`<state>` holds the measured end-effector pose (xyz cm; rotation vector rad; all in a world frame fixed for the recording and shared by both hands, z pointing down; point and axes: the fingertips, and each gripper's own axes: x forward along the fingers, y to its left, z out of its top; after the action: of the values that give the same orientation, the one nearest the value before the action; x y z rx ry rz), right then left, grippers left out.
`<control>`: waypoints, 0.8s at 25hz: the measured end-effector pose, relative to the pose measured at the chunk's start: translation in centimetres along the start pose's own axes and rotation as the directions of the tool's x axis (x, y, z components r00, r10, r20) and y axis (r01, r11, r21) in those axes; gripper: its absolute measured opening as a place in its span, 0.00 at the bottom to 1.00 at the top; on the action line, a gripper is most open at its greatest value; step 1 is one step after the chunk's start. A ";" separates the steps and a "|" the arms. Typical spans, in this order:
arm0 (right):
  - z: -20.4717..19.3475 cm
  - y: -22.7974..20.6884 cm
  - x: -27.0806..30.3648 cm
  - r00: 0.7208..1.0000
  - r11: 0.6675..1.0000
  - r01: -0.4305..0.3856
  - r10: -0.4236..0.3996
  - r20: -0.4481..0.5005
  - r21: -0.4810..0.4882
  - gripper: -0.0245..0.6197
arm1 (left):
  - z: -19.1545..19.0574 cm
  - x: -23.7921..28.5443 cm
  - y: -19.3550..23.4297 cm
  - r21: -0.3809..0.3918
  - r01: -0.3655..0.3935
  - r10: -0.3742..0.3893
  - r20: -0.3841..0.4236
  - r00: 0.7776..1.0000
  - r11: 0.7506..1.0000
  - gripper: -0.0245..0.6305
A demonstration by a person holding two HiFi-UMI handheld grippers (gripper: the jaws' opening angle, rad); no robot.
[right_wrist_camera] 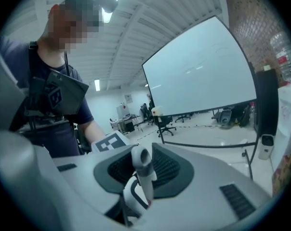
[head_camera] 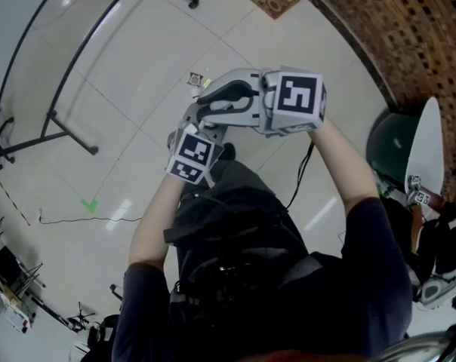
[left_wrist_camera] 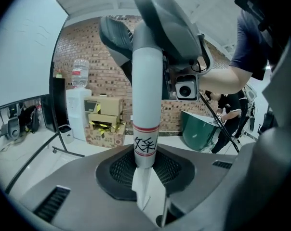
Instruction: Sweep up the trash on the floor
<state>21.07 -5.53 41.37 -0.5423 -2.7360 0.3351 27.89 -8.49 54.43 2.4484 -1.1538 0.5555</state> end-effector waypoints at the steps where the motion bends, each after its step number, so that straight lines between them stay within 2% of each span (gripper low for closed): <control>1: -0.9 -0.1 0.3 1.000 1.000 -0.005 0.005 -0.015 0.015 0.20 | -0.8 0.5 -0.1 -0.008 0.010 -0.010 -0.010 1.000 1.000 0.16; 4: -3.6 -0.9 1.3 0.999 0.999 0.001 0.001 -0.046 0.040 0.20 | -3.1 2.0 0.1 -0.034 0.027 -0.028 -0.034 0.999 0.999 0.16; 8: -5.5 -3.5 2.6 0.996 0.998 0.053 -0.050 -0.074 0.039 0.20 | -4.8 3.9 2.0 -0.049 0.022 -0.025 -0.063 0.998 0.999 0.16; 11: -5.5 -6.3 3.6 0.996 0.994 0.084 -0.081 -0.041 0.077 0.20 | -5.0 4.8 4.5 -0.059 -0.008 0.004 -0.061 0.998 0.998 0.16; 15: -5.0 -11.5 5.1 0.986 0.986 0.161 -0.159 -0.041 0.054 0.20 | -4.9 6.4 9.4 -0.034 -0.058 0.056 -0.061 0.997 0.998 0.16; 20: -4.2 -16.5 6.1 0.976 0.971 0.213 -0.216 0.022 0.104 0.20 | -4.4 7.2 14.0 -0.010 -0.060 0.059 -0.069 0.996 0.998 0.16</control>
<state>11.91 -17.21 51.64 -0.2125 -2.7577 0.4280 20.20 -19.19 64.08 2.3724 -1.2017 0.6437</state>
